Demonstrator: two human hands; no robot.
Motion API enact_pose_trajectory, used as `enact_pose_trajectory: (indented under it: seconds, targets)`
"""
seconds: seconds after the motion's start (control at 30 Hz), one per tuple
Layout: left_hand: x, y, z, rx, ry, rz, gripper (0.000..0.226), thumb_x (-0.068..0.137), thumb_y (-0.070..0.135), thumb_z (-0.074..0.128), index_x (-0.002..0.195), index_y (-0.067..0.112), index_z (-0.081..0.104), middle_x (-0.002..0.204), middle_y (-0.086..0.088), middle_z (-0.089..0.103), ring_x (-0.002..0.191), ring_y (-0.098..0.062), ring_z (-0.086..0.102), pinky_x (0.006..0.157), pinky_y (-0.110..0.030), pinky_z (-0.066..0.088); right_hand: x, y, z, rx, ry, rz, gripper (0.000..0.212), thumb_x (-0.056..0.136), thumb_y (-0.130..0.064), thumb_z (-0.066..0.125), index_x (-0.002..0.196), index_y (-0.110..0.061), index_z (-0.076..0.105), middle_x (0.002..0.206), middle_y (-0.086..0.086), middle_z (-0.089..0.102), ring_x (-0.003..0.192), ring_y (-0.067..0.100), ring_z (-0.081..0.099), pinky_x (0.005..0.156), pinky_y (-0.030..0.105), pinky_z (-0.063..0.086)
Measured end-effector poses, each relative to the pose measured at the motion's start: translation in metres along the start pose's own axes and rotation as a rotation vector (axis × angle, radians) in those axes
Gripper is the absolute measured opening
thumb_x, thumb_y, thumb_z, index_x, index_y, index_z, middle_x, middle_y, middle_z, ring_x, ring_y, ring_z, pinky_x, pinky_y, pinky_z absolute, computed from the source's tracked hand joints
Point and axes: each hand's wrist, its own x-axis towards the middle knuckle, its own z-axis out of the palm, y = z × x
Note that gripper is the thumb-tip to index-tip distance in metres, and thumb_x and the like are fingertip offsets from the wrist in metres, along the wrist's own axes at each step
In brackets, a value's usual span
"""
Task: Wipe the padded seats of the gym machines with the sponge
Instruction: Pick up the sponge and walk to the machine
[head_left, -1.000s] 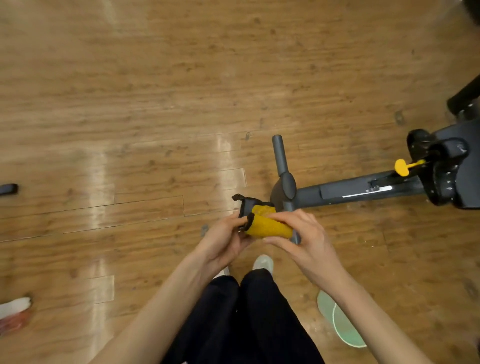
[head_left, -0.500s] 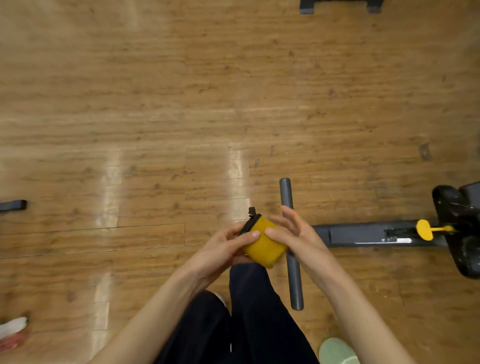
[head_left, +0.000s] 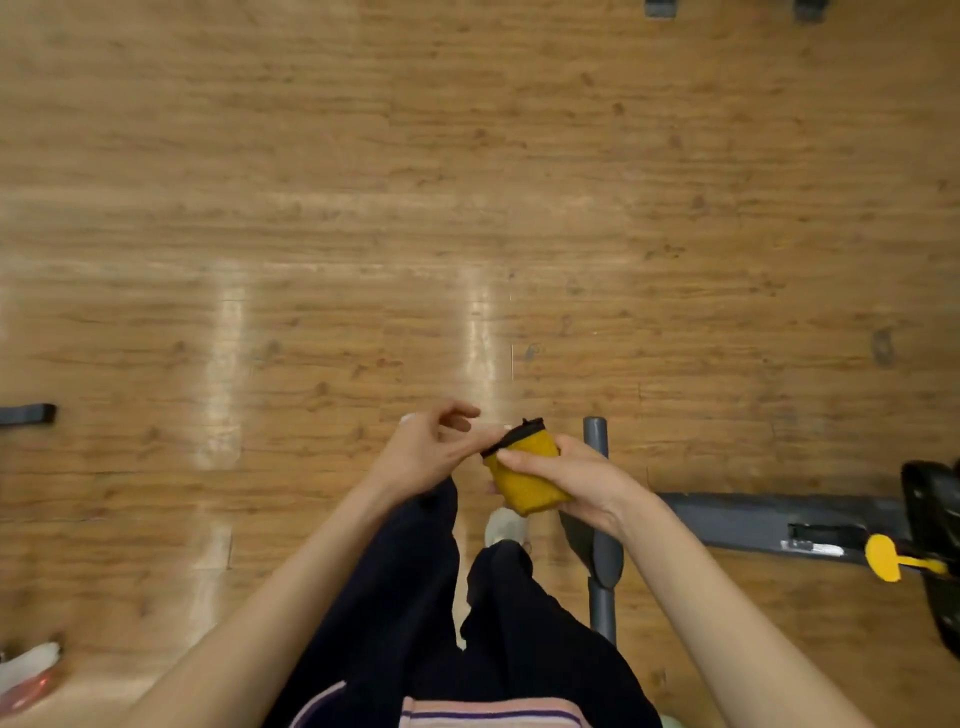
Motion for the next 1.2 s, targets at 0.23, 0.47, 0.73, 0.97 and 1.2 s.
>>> enact_pose_trajectory:
  seconds: [0.23,0.47,0.73,0.97,1.2]
  targets:
    - [0.098,-0.011,-0.113,0.07,-0.009,-0.089,0.023,0.096,0.037,0.056,0.114,0.024,0.063,0.108,0.008,0.065,0.102,-0.01,0.063,0.083,-0.022,0.048,0.091,-0.031,-0.032,-0.157,0.614,0.084,0.042,0.081,-0.044,0.073,0.104,-0.01,0.064,0.095,0.007,0.067,0.086,0.021,0.062,0.069,0.031,0.05]
    - [0.205,0.064,-0.174,0.033,-0.082,-0.026,0.023,0.098,0.024,0.052,0.117,0.017,0.063,0.107,0.0,0.068,0.097,-0.011,0.066,0.084,-0.028,0.051,0.105,-0.056,-0.078,-0.194,0.786,0.298,0.038,0.083,-0.031,0.074,0.099,0.002,0.065,0.091,0.016,0.065,0.081,0.029,0.06,0.068,0.036,0.048]
    - [0.33,0.098,-0.219,-0.003,-0.006,-0.197,0.017,0.099,0.017,0.051,0.112,0.017,0.063,0.108,-0.005,0.069,0.096,-0.014,0.066,0.077,-0.025,0.048,0.183,-0.192,-0.133,-0.22,0.765,0.27,0.035,0.084,-0.037,0.072,0.103,-0.009,0.066,0.104,0.013,0.067,0.1,0.032,0.06,0.087,0.038,0.047]
    - [0.385,0.117,-0.265,-0.051,0.124,-0.597,0.029,0.102,0.012,0.045,0.124,-0.002,0.058,0.106,-0.014,0.062,0.096,-0.026,0.058,0.074,-0.031,0.042,0.275,-0.428,-0.155,-0.293,0.648,0.036,0.033,0.085,-0.044,0.069,0.098,-0.014,0.065,0.094,0.005,0.065,0.089,0.023,0.059,0.073,0.032,0.046]
    - [0.469,0.175,-0.314,-0.118,0.125,-0.702,0.029,0.102,0.016,0.047,0.123,0.0,0.059,0.106,-0.013,0.063,0.097,-0.026,0.058,0.081,-0.032,0.042,0.343,-0.617,-0.173,-0.396,0.546,-0.127,0.034,0.086,-0.044,0.067,0.102,-0.014,0.064,0.097,0.003,0.064,0.093,0.023,0.059,0.075,0.031,0.046]
